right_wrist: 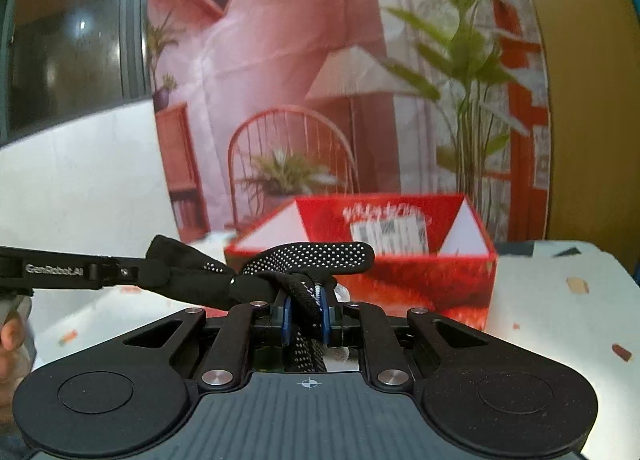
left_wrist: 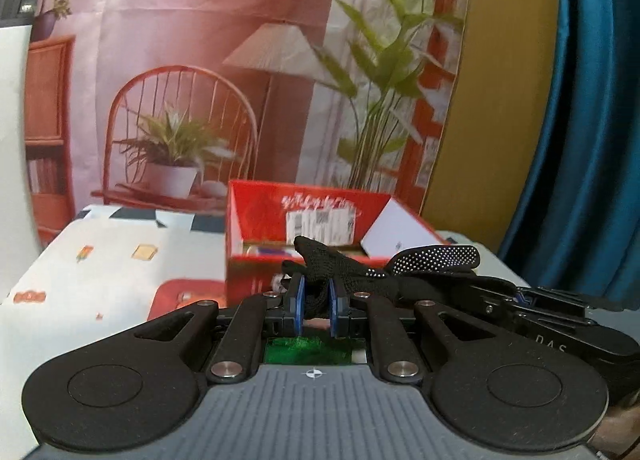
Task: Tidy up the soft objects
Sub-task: 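Lift the black glove with the left tool and carry it toward the red box, then lower the left tool into the red box and open it, releasing the glove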
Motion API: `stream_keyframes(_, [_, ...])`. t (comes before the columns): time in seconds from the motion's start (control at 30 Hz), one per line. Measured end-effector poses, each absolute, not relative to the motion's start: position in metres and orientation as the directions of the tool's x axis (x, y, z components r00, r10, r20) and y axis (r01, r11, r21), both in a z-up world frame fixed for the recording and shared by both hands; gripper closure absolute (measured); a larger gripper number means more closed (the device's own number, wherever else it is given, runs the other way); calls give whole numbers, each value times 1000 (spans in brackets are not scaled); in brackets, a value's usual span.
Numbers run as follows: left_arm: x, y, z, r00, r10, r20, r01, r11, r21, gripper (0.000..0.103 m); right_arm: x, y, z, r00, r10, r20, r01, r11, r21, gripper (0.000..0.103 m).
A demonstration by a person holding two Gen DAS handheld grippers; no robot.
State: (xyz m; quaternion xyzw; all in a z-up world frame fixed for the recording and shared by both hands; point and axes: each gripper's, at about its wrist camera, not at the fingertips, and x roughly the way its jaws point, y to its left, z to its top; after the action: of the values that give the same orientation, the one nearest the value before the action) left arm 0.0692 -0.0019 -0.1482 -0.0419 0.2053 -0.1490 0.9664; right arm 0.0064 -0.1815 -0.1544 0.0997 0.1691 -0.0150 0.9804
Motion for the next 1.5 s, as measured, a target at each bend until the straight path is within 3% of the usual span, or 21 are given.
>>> stream_keyframes(0.2, [97, -22, -148, 825, -341, -451, 299, 940, -163, 90, 12, -199, -147, 954, -19, -299, 87, 972, 218, 90])
stream_keyframes(0.4, [140, -51, -129, 794, -398, -460, 384, 914, -130, 90, 31, -228, -137, 958, -62, -281, 132, 962, 240, 90])
stream_keyframes(0.63, [226, -48, -124, 769, -359, -529, 306, 933, -189, 90, 106, -267, -119, 949, -16, -314, 99, 963, 249, 91])
stream_keyframes(0.87, [296, -42, -138, 748, -243, -617, 204, 970, -135, 90, 200, -271, -134, 913, 8, -409, 103, 963, 250, 91])
stream_keyframes(1.07, [326, -46, -161, 702, -205, -682, 188, 977, -100, 90, 249, -278, -166, 837, 5, -547, 163, 953, 257, 91])
stream_keyframes(1.17, [336, -51, -167, 698, -206, -686, 203, 975, -85, 90, 258, -285, -178, 797, 8, -604, 203, 938, 280, 91])
stream_keyframes(1.5, [348, -49, -181, 704, -193, -684, 222, 974, -45, 89, 283, -288, -187, 742, -43, -669, 265, 935, 234, 91])
